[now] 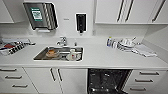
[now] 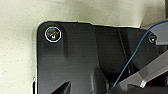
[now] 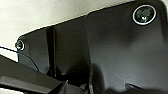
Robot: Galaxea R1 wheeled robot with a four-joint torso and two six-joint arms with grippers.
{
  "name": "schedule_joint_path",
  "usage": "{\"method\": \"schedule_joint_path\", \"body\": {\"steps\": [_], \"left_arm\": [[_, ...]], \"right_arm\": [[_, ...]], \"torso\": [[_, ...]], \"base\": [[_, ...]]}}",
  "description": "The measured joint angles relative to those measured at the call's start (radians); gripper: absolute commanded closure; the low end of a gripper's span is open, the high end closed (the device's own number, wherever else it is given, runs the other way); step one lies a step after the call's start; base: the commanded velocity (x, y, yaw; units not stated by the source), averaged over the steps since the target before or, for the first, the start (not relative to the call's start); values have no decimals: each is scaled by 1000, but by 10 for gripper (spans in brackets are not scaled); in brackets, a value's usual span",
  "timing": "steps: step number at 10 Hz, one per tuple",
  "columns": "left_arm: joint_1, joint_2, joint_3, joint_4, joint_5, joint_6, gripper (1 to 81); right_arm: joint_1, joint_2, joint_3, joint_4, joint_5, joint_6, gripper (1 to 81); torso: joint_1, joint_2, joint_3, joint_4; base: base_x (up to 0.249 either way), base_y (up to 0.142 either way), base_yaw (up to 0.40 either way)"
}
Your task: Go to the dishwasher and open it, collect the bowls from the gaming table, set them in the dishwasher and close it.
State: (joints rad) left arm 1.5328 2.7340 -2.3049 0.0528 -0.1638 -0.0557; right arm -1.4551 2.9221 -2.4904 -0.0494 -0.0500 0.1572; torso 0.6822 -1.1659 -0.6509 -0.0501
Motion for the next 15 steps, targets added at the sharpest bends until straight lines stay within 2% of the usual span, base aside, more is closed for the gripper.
{"method": "schedule_joint_path", "body": {"steps": [4,6,15], "left_arm": [[0,54,-98,5,-1,0,10],[4,77,-103,11,-1,0,10],[15,95,-132,19,-2,0,10]], "right_arm": [[-2,26,-20,-2,1,0,10],[-3,27,-20,-2,0,0,10],[-11,28,-24,-3,2,0,10]], "torso": [[-89,138,0,0],[-129,199,6,0],[-328,503,210,0]], "base": [[0,0,0],[0,0,0],[0,0,0]]}}
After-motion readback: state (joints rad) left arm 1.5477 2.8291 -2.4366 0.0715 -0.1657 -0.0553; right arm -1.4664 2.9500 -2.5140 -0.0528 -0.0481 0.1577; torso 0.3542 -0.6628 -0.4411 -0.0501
